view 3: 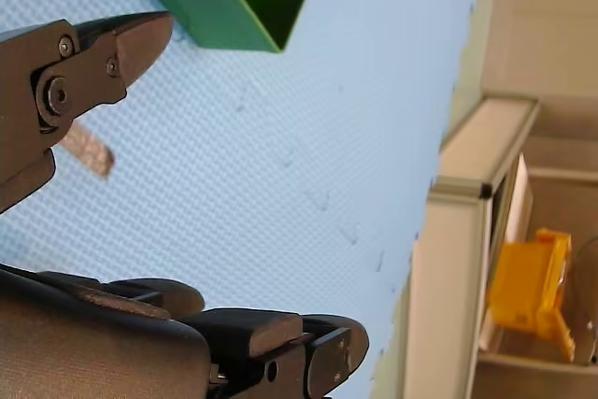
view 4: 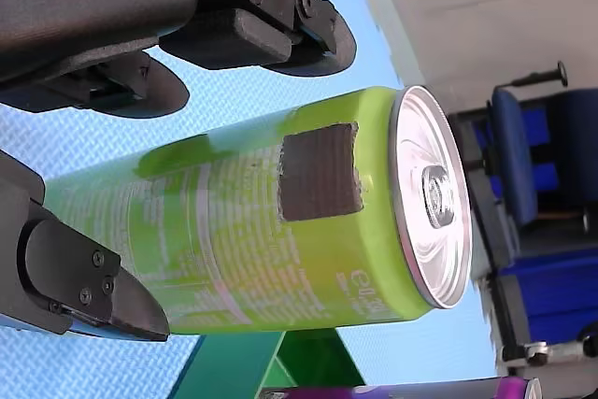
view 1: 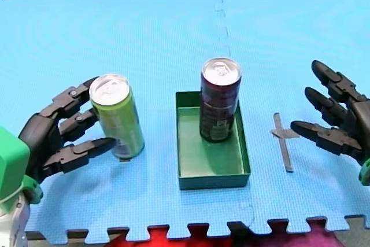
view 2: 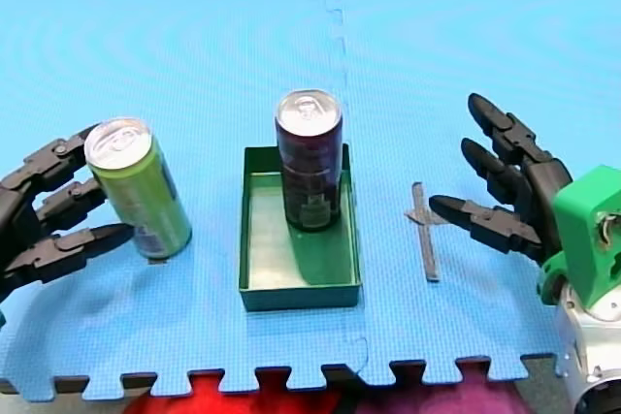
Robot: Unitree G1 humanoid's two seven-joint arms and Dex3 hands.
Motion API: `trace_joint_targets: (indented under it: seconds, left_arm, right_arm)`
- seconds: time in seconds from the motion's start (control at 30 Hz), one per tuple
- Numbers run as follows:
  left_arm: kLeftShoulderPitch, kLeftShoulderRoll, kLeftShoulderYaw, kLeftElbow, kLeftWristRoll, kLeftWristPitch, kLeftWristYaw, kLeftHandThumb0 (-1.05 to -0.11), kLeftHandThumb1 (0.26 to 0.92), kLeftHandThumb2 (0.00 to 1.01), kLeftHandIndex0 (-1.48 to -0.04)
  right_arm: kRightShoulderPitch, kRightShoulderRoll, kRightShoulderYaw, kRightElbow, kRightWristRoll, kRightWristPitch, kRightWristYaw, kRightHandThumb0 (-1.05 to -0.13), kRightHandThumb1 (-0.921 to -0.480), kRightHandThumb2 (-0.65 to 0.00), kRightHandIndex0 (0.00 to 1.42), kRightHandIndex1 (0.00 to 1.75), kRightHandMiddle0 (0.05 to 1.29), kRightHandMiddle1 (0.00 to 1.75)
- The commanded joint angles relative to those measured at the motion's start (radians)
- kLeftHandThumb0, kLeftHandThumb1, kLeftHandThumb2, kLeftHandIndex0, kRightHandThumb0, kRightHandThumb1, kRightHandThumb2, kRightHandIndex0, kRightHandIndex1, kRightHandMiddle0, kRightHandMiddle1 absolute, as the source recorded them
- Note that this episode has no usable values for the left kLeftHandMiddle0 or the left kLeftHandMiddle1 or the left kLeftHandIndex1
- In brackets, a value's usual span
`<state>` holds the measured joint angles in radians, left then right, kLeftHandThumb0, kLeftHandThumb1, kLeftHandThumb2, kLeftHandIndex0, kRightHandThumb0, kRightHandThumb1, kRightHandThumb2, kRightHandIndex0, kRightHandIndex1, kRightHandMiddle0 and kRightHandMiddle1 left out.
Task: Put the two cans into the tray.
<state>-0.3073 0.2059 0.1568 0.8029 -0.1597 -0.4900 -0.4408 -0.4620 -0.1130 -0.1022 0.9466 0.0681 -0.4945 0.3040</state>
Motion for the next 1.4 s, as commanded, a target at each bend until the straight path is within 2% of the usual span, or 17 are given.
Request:
trace_joint_targets:
  seconds: [0.0,0.3,0.63,1.0,1.13,1.37]
  left_arm:
    - [-0.006,0.0,-0.001,0.001,-0.002,0.004,-0.004,-1.048,0.81,0.01,-0.36]
    - [-0.006,-0.007,0.002,-0.012,-0.014,0.034,-0.014,-1.048,0.81,0.01,-0.36]
    - [-0.014,-0.008,0.001,-0.004,-0.012,0.034,-0.021,-1.048,0.811,0.01,-0.37]
    - [-0.031,-0.004,-0.005,0.033,0.006,-0.004,-0.023,-1.048,0.822,0.01,-0.36]
    - [-0.036,-0.005,-0.008,0.044,0.011,-0.012,-0.019,-1.048,0.825,0.01,-0.37]
    - [-0.047,-0.004,-0.007,0.069,0.015,-0.024,-0.022,-1.048,0.832,0.01,-0.37]
  right_arm:
    - [0.002,-0.007,-0.003,-0.001,0.003,0.0,0.0,-1.019,-0.739,0.0,0.33,0.0,0.29,0.0]
    - [-0.001,-0.009,-0.006,0.007,0.005,-0.011,0.002,-1.011,-0.737,0.0,0.33,0.0,0.29,0.0]
    - [-0.008,-0.011,-0.009,0.025,0.005,-0.025,0.0,-1.016,-0.736,0.0,0.33,0.0,0.29,0.0]
    - [-0.011,-0.011,-0.01,0.037,0.005,-0.039,-0.002,-1.029,-0.735,0.0,0.33,0.0,0.29,0.0]
    - [-0.008,-0.012,-0.011,0.033,0.007,-0.04,0.001,-1.031,-0.735,0.0,0.34,0.0,0.29,0.0]
    - [-0.013,-0.013,-0.013,0.043,0.006,-0.04,-0.002,-1.04,-0.739,-0.002,0.34,0.0,0.29,0.0]
